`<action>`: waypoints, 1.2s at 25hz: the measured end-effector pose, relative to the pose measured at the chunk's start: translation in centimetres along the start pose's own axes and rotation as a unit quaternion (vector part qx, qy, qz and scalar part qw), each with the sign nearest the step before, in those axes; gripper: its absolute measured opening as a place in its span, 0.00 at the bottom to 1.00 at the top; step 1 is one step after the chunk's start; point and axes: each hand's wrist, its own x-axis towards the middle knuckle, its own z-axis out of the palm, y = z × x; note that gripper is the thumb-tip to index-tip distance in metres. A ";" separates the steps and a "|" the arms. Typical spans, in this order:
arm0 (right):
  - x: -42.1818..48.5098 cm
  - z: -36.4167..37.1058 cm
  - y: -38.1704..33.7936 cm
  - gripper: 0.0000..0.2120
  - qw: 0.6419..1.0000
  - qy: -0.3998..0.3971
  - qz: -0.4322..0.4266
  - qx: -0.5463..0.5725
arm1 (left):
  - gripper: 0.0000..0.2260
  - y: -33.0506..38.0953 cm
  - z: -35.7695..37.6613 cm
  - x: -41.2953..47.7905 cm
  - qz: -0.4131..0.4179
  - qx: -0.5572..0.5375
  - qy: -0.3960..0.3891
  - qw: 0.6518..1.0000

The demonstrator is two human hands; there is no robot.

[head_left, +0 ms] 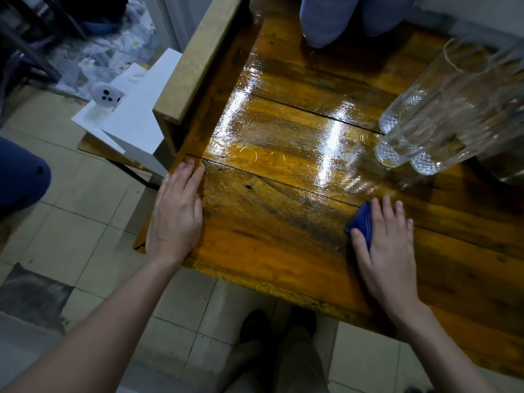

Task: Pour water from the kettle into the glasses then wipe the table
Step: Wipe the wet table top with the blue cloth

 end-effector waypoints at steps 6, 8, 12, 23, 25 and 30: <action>5.1 1.2 -9.2 0.33 0.998 0.014 -0.057 -0.002 | 0.22 0.0 0.0 -0.1 -0.005 0.010 -0.001 1.000; 5.1 1.8 -13.1 0.33 0.994 0.007 -0.109 0.004 | 0.22 0.0 0.0 -0.1 -0.007 0.013 -0.004 1.000; 2.4 3.0 -17.1 0.33 0.978 -0.019 -0.207 0.007 | 0.22 -0.1 0.0 0.1 -0.002 0.020 -0.007 1.000; 0.1 1.6 -4.7 0.32 0.974 -0.051 -0.222 -0.019 | 0.22 0.3 -0.3 0.0 -0.024 0.013 -0.011 1.000; 2.2 1.1 -3.9 0.32 0.982 -0.041 -0.185 -0.013 | 0.22 0.2 -0.2 0.0 -0.019 0.013 -0.011 1.000; 8.6 0.9 -6.9 0.32 0.991 -0.009 -0.130 0.015 | 0.22 0.1 -0.1 0.2 -0.005 0.029 -0.015 0.999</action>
